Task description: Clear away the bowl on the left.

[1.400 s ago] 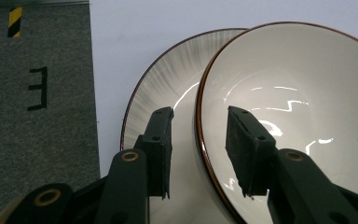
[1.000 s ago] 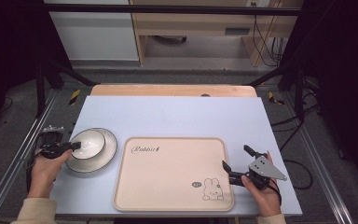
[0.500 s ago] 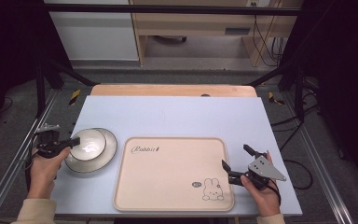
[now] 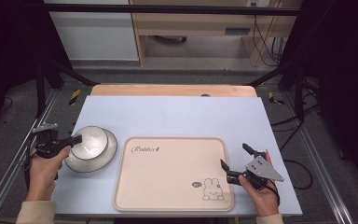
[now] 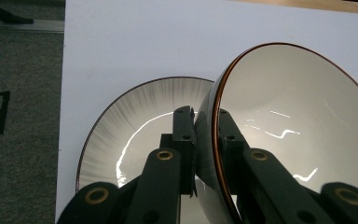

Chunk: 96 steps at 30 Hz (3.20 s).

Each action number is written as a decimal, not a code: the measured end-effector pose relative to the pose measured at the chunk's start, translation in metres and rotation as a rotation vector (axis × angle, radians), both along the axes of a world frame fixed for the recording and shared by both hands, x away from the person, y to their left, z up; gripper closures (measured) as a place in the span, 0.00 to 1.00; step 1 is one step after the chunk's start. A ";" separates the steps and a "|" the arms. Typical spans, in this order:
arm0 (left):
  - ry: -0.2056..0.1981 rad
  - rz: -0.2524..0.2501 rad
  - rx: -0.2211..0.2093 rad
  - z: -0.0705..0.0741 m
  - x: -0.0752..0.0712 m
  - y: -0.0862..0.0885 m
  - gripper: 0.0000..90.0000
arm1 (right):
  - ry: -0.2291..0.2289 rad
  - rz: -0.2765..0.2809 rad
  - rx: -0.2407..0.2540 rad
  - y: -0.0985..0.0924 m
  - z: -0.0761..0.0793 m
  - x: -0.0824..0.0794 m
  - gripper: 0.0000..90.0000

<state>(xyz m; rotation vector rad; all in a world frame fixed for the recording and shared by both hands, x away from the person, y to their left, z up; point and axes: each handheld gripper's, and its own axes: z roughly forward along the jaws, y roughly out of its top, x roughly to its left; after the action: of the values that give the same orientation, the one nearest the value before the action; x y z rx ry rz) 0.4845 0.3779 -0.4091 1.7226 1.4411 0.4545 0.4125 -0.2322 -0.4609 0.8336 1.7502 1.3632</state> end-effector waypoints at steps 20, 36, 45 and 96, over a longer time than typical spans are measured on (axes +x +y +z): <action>-0.039 -0.037 0.016 0.011 -0.002 -0.020 0.91 | -0.015 0.003 -0.059 0.013 -0.001 0.005 0.05; -0.024 -0.172 0.007 0.009 -0.002 -0.069 0.91 | -0.103 0.024 0.084 0.001 0.002 0.002 0.05; -0.014 -0.248 0.005 0.003 -0.002 -0.103 0.91 | -0.093 0.042 0.112 0.002 0.002 0.002 0.05; 0.125 -0.489 0.060 -0.026 0.012 -0.222 0.91 | -0.043 0.027 0.073 -0.004 -0.002 -0.003 0.06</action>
<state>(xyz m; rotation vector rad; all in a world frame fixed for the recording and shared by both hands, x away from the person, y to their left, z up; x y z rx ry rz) 0.4965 0.1560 -0.4355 2.0990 1.0409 0.1266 0.4091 -0.2365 -0.4628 0.8167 1.6925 1.4603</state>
